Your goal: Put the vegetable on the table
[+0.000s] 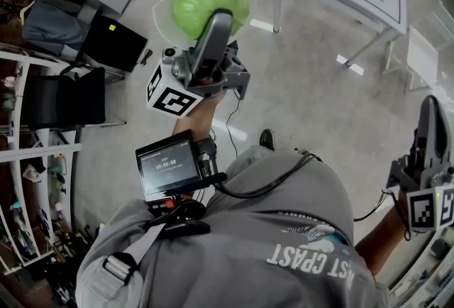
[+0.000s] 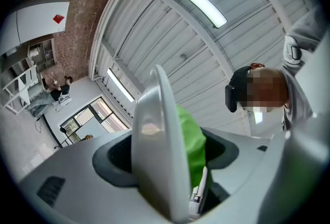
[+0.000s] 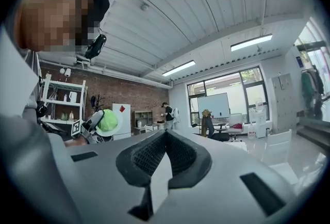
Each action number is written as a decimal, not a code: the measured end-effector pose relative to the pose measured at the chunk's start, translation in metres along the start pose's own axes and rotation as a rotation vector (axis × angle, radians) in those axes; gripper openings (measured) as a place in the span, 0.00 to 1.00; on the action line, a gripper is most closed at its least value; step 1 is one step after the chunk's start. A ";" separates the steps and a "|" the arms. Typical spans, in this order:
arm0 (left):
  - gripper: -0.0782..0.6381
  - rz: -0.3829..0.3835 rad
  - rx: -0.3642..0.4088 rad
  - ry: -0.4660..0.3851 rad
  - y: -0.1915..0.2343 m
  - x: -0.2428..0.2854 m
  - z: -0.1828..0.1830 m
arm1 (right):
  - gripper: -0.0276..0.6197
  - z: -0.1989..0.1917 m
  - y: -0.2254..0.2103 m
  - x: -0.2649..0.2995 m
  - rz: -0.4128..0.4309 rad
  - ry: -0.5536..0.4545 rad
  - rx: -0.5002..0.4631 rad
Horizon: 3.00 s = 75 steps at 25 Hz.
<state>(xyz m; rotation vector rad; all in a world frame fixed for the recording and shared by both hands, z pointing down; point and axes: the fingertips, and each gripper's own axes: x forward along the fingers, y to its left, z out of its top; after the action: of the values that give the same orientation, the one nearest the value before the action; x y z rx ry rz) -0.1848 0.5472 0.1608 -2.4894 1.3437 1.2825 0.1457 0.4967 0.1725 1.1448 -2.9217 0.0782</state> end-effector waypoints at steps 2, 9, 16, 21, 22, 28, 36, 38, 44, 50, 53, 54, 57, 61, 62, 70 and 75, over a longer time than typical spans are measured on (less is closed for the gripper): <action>0.58 -0.006 0.000 0.001 0.001 -0.002 0.003 | 0.05 0.001 0.006 0.000 0.000 -0.005 0.003; 0.58 -0.031 -0.037 0.012 0.001 0.014 -0.003 | 0.05 0.011 -0.001 -0.005 -0.033 0.002 0.000; 0.58 -0.023 -0.071 0.007 -0.007 0.040 -0.038 | 0.05 0.000 -0.043 -0.011 -0.015 0.002 0.044; 0.58 -0.006 -0.051 -0.008 -0.018 0.061 -0.056 | 0.05 0.002 -0.076 -0.013 0.030 0.006 0.058; 0.58 -0.004 -0.045 -0.013 -0.020 0.066 -0.060 | 0.05 0.002 -0.083 -0.012 0.041 0.005 0.064; 0.58 0.009 -0.059 -0.040 -0.029 0.095 -0.091 | 0.05 -0.003 -0.137 -0.010 0.101 -0.026 0.144; 0.58 -0.001 -0.100 -0.094 -0.038 0.115 -0.099 | 0.05 0.007 -0.165 -0.011 0.124 -0.036 0.141; 0.58 0.000 -0.103 -0.096 -0.041 0.123 -0.104 | 0.05 0.002 -0.179 -0.018 0.112 -0.028 0.163; 0.58 0.010 -0.127 -0.076 -0.038 0.126 -0.104 | 0.05 -0.008 -0.188 -0.016 0.079 -0.005 0.208; 0.58 0.006 -0.166 -0.072 -0.015 0.118 -0.117 | 0.05 -0.026 -0.188 -0.003 0.040 0.014 0.210; 0.58 -0.003 -0.169 -0.054 0.023 0.130 -0.117 | 0.05 -0.034 -0.193 0.029 0.028 0.017 0.250; 0.58 -0.004 -0.167 -0.047 0.033 0.133 -0.113 | 0.05 -0.033 -0.190 0.040 0.028 0.019 0.252; 0.58 -0.013 -0.177 -0.025 0.060 0.138 -0.104 | 0.05 -0.023 -0.178 0.067 0.018 0.013 0.235; 0.58 -0.023 -0.189 -0.004 0.091 0.144 -0.093 | 0.05 -0.021 -0.166 0.099 0.004 0.008 0.228; 0.58 -0.027 -0.193 0.002 0.097 0.146 -0.091 | 0.05 -0.020 -0.163 0.106 0.000 0.007 0.224; 0.58 -0.077 -0.206 0.048 0.136 0.166 -0.098 | 0.05 -0.040 -0.176 0.139 -0.061 -0.001 0.277; 0.58 -0.091 -0.257 0.044 0.146 0.162 -0.100 | 0.05 -0.043 -0.166 0.143 -0.083 0.015 0.283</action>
<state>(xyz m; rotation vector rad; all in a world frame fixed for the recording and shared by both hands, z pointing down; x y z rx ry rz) -0.1770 0.3075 0.1646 -2.7233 1.1219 1.4725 0.1528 0.2795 0.2259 1.2885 -2.9132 0.5123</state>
